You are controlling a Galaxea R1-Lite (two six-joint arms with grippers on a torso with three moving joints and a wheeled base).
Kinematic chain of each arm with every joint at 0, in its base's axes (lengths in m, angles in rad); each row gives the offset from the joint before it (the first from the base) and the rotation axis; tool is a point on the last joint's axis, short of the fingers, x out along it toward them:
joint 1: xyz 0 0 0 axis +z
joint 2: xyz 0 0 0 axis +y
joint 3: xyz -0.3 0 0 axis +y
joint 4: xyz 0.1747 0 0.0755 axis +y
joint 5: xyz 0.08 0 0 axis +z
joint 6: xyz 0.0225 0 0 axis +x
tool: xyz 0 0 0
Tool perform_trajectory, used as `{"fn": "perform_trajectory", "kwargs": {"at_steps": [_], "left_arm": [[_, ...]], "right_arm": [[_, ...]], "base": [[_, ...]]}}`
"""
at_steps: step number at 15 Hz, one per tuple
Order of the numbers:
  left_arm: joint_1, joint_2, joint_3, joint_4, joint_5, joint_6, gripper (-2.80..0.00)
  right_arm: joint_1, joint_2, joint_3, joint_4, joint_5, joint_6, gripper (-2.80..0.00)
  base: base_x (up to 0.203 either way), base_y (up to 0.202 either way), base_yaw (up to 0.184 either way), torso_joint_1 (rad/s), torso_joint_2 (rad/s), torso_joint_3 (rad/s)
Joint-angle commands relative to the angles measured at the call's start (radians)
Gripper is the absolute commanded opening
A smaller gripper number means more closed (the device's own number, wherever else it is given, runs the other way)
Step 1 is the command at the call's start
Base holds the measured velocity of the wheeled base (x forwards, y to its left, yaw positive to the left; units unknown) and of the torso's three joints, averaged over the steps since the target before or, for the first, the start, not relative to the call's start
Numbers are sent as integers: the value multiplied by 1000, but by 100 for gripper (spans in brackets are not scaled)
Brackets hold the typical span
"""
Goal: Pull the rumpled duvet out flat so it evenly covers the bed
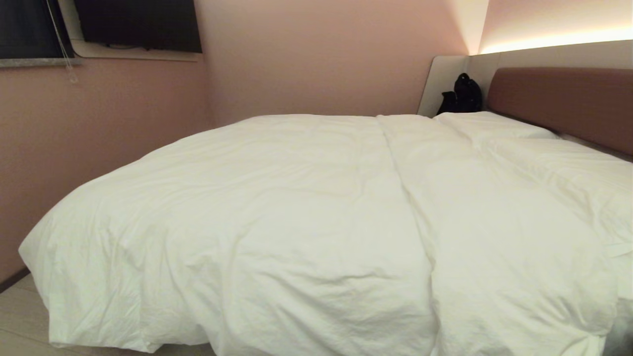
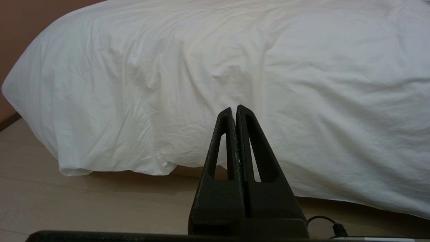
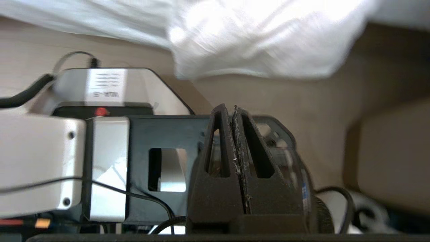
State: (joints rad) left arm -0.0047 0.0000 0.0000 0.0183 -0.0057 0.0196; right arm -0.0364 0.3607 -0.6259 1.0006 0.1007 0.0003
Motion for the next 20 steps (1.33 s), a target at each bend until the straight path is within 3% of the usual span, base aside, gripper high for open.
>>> {"fn": "perform_trajectory", "kwargs": {"at_steps": [1,4,8,12,15,17,20], "left_arm": [[0,0,0,0,0,0,-280],[0,0,0,0,0,0,-280],[0,0,0,0,0,0,-280],[0,0,0,0,0,0,-280],[0,0,0,0,0,0,-280],[0,0,0,0,0,0,-280],[0,0,0,0,0,0,-280]], "right_arm": [[24,-83,8,2,18,1,-280],[26,-118,19,-26,43,3,-280],[30,-343,100,-203,114,15,-280],[31,-359,125,-386,134,122,-280],[31,-359,176,-599,77,133,-280],[31,-359,209,-661,51,130,-280],[31,-359,395,-941,-19,100,-280]], "base": [[0,0,0,0,0,0],[0,0,0,0,0,0],[0,0,0,0,0,0],[0,0,0,0,0,0],[0,0,0,0,0,0],[0,0,0,0,0,0],[0,0,0,0,0,0]]}}
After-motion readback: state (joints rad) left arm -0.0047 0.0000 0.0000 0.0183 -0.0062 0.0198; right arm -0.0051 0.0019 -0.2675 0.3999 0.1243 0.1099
